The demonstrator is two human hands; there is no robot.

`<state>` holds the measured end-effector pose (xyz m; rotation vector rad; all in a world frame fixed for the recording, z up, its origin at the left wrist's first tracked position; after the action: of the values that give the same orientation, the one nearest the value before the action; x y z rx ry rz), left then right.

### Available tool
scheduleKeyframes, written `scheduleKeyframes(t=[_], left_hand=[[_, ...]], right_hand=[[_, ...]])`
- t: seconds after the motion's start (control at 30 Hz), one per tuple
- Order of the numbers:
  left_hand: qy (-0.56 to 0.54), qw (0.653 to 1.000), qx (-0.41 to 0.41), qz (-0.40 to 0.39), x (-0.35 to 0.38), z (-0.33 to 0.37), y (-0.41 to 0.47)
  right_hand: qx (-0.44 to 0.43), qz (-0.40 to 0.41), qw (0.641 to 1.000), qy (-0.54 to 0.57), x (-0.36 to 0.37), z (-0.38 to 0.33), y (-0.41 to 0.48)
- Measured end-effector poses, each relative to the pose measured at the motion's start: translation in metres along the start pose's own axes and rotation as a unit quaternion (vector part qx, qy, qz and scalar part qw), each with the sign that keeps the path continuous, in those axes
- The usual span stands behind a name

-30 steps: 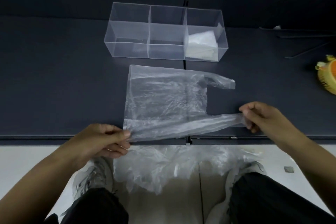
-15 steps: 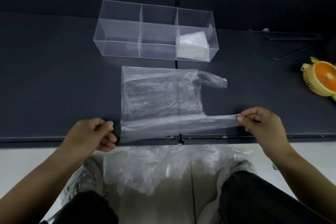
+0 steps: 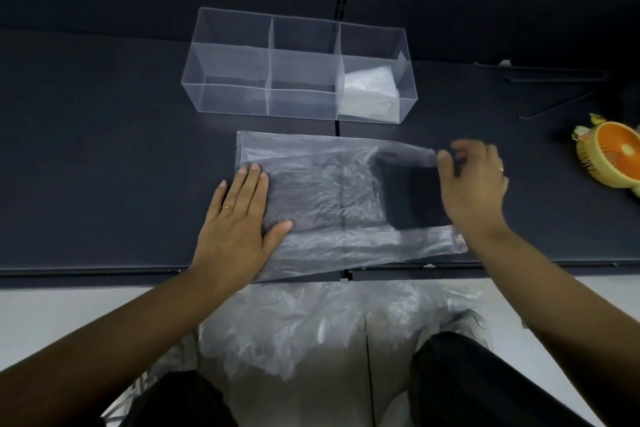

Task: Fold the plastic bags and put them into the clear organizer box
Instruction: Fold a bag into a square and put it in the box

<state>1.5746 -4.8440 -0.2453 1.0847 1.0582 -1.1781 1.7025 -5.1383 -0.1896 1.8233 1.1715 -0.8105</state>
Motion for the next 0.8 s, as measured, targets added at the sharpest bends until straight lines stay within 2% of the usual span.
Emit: scheduleKeyframes(t=[0.07, 0.17, 0.27, 0.33, 0.43, 0.5, 0.57, 0.63, 0.7, 0.77, 0.8], left_hand=[[0.012, 1.0, 0.014, 0.007, 0.005, -0.004, -0.004], [0.024, 0.999, 0.027, 0.001, 0.008, -0.006, -0.01], [0.03, 0.999, 0.029, -0.006, 0.008, -0.006, -0.012], [0.033, 0.999, 0.027, -0.012, 0.007, -0.005, -0.013], [0.023, 0.999, 0.019, -0.015, 0.005, -0.003, -0.014], [-0.012, 1.0, -0.004, 0.003, 0.002, -0.004, -0.01], [-0.043, 0.998, -0.033, 0.038, -0.005, -0.009, 0.0], [-0.042, 0.997, -0.037, 0.057, -0.008, -0.012, 0.014], [-0.021, 0.999, -0.021, 0.042, -0.003, -0.015, 0.026], [0.004, 1.0, -0.004, 0.021, 0.005, -0.017, 0.033], [0.011, 1.0, -0.004, 0.015, 0.008, -0.02, 0.034]], right_hand=[[0.068, -0.04, 0.995, -0.054, 0.017, 0.009, 0.018], [0.052, -0.084, 0.988, -0.117, 0.036, 0.019, 0.024], [0.022, -0.077, 0.993, -0.084, 0.045, 0.016, 0.03], [0.034, -0.062, 0.996, -0.062, 0.043, 0.017, 0.036], [0.053, 0.005, 0.996, -0.069, 0.03, 0.016, 0.039], [0.015, 0.052, 0.997, -0.064, 0.021, -0.006, 0.028], [-0.104, 0.054, 0.993, -0.017, 0.022, -0.051, -0.002], [-0.223, -0.048, 0.971, 0.075, 0.039, -0.1, -0.051], [-0.284, -0.179, 0.935, 0.113, 0.06, -0.131, -0.104], [-0.301, -0.246, 0.918, 0.078, 0.08, -0.135, -0.132], [-0.304, -0.252, 0.918, 0.036, 0.086, -0.128, -0.133]])
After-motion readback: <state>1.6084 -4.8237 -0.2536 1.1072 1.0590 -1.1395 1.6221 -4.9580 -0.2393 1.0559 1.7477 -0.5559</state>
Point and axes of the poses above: each hand's wrist, its own y-axis towards the middle knuckle, its own x-axis out of the palm, z = x × y, the point moved 6 cm from there along y, towards the middle knuckle, and after that the axes turned 11 degrees about z, right-handed, at the moved point
